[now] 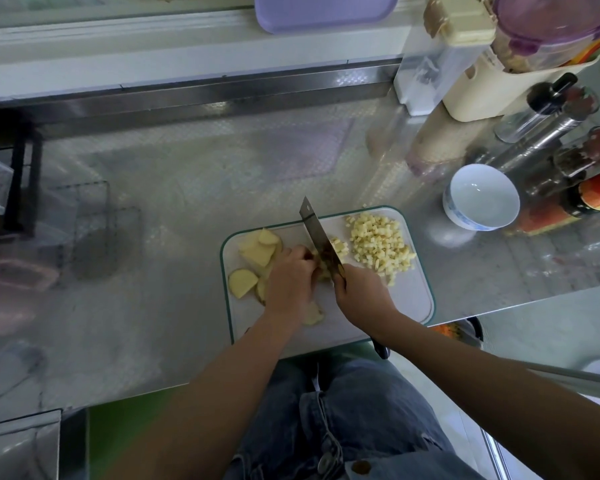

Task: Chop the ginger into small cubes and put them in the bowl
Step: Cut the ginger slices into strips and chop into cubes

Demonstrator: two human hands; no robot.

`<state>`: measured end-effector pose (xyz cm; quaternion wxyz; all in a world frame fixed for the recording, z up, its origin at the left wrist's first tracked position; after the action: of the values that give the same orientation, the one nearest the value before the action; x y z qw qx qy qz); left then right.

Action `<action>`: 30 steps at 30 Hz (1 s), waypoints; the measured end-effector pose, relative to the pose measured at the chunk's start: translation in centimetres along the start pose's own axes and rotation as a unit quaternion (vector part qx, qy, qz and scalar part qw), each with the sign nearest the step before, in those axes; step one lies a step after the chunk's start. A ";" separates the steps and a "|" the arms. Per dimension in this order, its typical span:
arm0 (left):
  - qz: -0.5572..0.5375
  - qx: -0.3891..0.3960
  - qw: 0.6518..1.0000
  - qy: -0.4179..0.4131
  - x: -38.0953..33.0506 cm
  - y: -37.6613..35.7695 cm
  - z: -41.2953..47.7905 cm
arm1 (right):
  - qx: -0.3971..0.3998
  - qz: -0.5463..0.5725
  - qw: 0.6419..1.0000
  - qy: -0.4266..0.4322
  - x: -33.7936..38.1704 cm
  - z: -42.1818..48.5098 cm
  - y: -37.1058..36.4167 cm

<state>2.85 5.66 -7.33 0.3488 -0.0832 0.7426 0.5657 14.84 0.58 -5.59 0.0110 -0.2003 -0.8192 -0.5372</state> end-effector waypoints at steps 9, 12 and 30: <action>-0.045 -0.014 0.999 -0.011 -0.1 0.8 -0.3 | -0.032 0.063 0.997 0.010 0.0 0.6 2.4; -0.044 -0.029 0.998 -0.019 0.1 1.4 -0.8 | -0.022 0.076 0.997 0.018 0.1 0.0 3.5; -0.054 -0.051 0.997 0.009 0.0 1.2 -0.7 | 0.002 0.019 1.000 0.008 0.2 0.0 0.1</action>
<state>1.93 5.41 -6.30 0.3673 -0.1461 0.7104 0.5823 14.69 0.65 -5.46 0.0283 -0.2112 -0.8163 -0.5368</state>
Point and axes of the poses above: each hand's wrist, its own z-axis towards the middle knuckle, its own y-axis out of the back of the hand, x = y × z, the point moved 4 cm from there along z, towards the middle knuckle, and after that the axes turned 11 degrees about -z, right-handed, at the moved point
